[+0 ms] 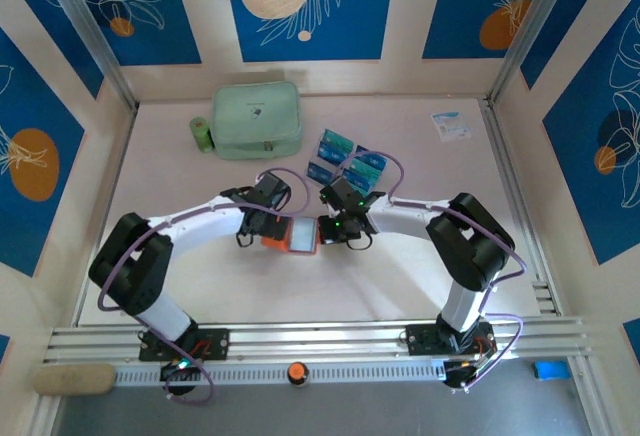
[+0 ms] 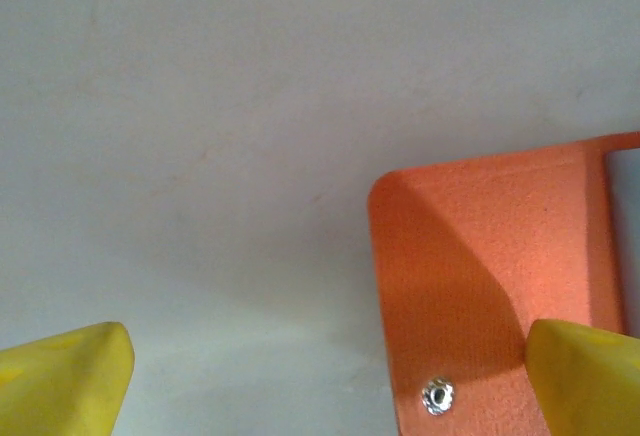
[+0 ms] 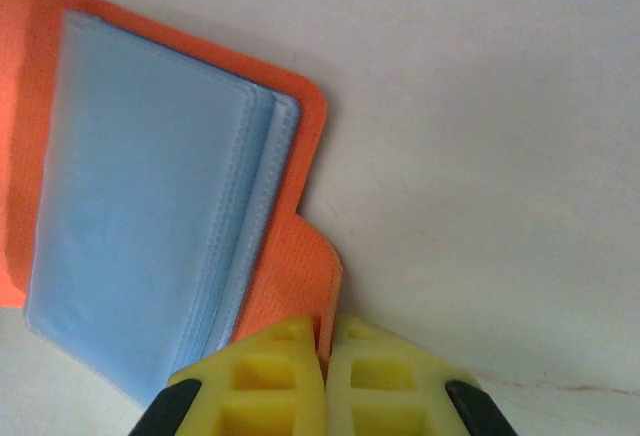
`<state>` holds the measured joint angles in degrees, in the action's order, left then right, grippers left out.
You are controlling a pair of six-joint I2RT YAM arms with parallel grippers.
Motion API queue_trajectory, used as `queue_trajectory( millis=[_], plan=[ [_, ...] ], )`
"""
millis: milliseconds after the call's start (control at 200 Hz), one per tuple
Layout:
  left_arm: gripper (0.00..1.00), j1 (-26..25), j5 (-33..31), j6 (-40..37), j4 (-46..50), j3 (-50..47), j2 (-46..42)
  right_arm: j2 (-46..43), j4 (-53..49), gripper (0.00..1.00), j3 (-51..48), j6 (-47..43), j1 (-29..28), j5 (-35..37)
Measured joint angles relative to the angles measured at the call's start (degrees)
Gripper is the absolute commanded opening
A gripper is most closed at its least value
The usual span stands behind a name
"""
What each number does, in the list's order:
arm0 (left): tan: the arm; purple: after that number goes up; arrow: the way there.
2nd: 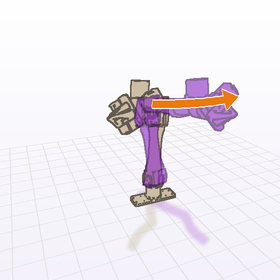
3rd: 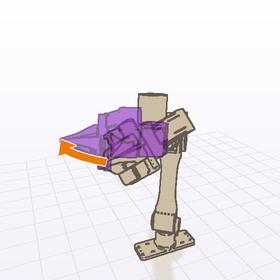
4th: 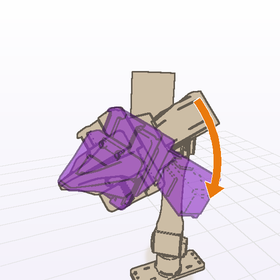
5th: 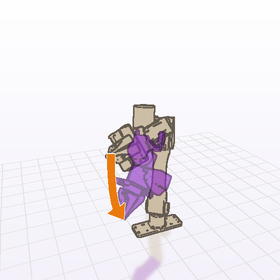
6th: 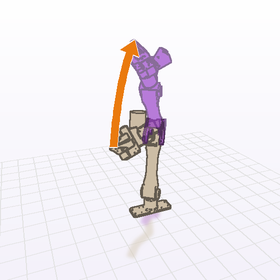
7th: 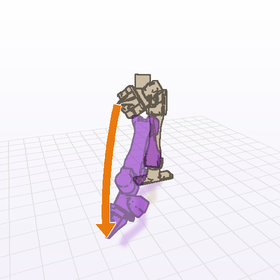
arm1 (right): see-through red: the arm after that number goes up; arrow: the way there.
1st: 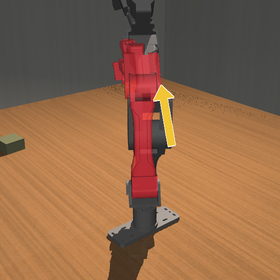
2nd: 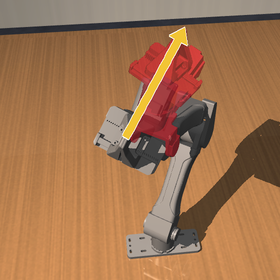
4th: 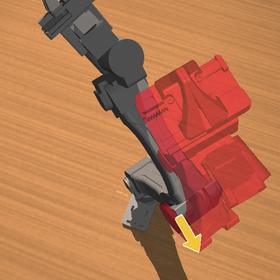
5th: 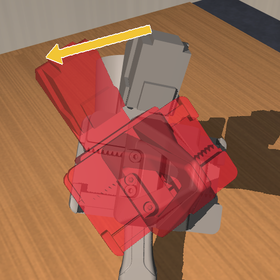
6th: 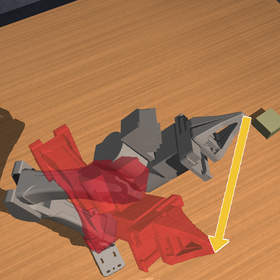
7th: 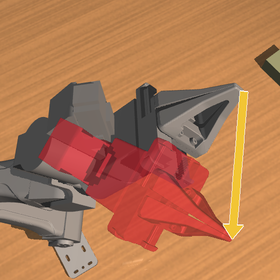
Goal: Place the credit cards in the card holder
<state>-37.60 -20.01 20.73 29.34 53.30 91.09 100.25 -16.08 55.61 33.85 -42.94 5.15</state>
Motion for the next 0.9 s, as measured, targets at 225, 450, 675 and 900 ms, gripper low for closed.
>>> queue_trajectory(
  millis=[225,450,675,900],
  plan=[
    [1.0,0.0,1.0,4.5,-1.9,-5.0,-0.2,0.0,0.9,0.0,-0.5,0.0,0.0,-0.9],
    [1.0,0.0,1.5,6.7,-3.4,-6.3,-0.8,-0.2,1.6,0.0,-1.2,0.1,0.0,-1.1],
    [1.0,0.0,2.1,6.9,-3.3,-6.2,-1.2,-1.1,1.4,0.0,-1.8,0.3,-0.1,-1.3],
    [1.0,0.0,7.3,7.8,-1.8,-3.8,-5.6,-1.1,1.2,0.0,-1.8,0.5,0.0,-1.5]
  ],
)
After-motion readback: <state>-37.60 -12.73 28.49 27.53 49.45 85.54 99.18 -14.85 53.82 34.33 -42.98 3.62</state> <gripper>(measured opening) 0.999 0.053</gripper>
